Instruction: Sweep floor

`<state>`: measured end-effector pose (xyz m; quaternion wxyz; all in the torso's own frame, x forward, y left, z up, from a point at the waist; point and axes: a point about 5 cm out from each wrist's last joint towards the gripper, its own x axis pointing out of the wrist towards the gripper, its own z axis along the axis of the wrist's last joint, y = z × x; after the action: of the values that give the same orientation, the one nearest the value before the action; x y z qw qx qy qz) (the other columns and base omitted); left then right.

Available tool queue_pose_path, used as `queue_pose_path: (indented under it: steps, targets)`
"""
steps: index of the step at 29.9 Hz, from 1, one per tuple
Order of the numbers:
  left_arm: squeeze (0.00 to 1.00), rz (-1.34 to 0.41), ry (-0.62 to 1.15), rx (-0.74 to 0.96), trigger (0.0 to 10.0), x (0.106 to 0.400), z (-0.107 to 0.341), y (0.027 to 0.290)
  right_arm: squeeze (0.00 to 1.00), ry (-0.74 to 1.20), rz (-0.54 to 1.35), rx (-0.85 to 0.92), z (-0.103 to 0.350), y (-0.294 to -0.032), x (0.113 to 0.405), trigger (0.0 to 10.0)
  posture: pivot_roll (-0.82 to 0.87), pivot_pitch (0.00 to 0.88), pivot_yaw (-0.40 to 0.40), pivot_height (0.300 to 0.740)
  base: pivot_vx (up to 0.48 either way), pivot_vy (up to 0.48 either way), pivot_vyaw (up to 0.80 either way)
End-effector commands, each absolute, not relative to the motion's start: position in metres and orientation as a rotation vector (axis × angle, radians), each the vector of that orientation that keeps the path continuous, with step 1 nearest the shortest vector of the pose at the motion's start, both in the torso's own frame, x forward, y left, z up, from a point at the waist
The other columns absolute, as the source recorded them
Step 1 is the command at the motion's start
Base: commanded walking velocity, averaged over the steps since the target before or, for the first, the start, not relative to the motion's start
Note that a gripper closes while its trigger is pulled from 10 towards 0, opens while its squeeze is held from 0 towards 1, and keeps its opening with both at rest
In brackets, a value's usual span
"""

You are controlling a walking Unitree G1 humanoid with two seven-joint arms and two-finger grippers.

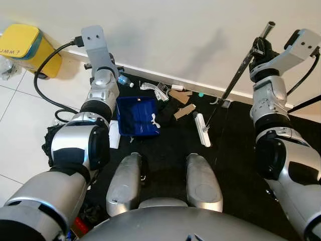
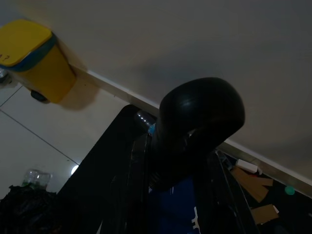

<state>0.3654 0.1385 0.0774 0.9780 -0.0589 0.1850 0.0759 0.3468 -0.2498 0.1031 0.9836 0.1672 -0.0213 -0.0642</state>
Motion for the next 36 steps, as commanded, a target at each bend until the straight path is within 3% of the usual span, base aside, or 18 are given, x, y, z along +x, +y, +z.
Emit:
queue_pose_path:
  steps: [1,10,15,20,30,36]
  targets:
    - [0.00,0.076,0.482,-0.223,10.0,0.350,0.052,0.120,0.00,-0.040,-0.121,0.368,0.100,-0.244,0.348,10.0,-0.06,0.106,0.072,0.740,0.000,0.000,0.00]
    - [0.00,-0.034,0.453,-0.235,10.0,0.345,0.051,0.095,0.00,-0.036,-0.125,0.367,0.100,-0.245,0.348,10.0,-0.07,0.105,0.073,0.740,0.000,0.000,0.00]
    - [0.00,-0.243,0.466,-0.228,10.0,0.330,0.044,0.051,0.00,-0.025,-0.159,0.367,0.100,-0.250,0.348,10.0,-0.06,0.106,0.072,0.740,0.000,0.000,0.00]
    - [0.00,-0.323,0.494,-0.214,10.0,0.320,0.039,0.031,0.00,-0.016,-0.182,0.370,0.103,-0.250,0.351,10.0,-0.06,0.106,0.074,0.740,0.000,0.000,0.00]
    - [0.00,-0.363,0.587,-0.159,10.0,0.314,0.034,0.022,0.00,0.016,-0.245,0.348,0.103,-0.254,0.352,10.0,-0.06,0.105,0.077,0.740,0.000,0.000,0.00]
    - [0.00,-0.321,0.653,-0.259,10.0,0.324,0.042,0.025,0.00,0.010,-0.275,0.356,0.104,-0.257,0.352,10.0,-0.05,0.105,0.076,0.740,0.000,0.000,0.00]
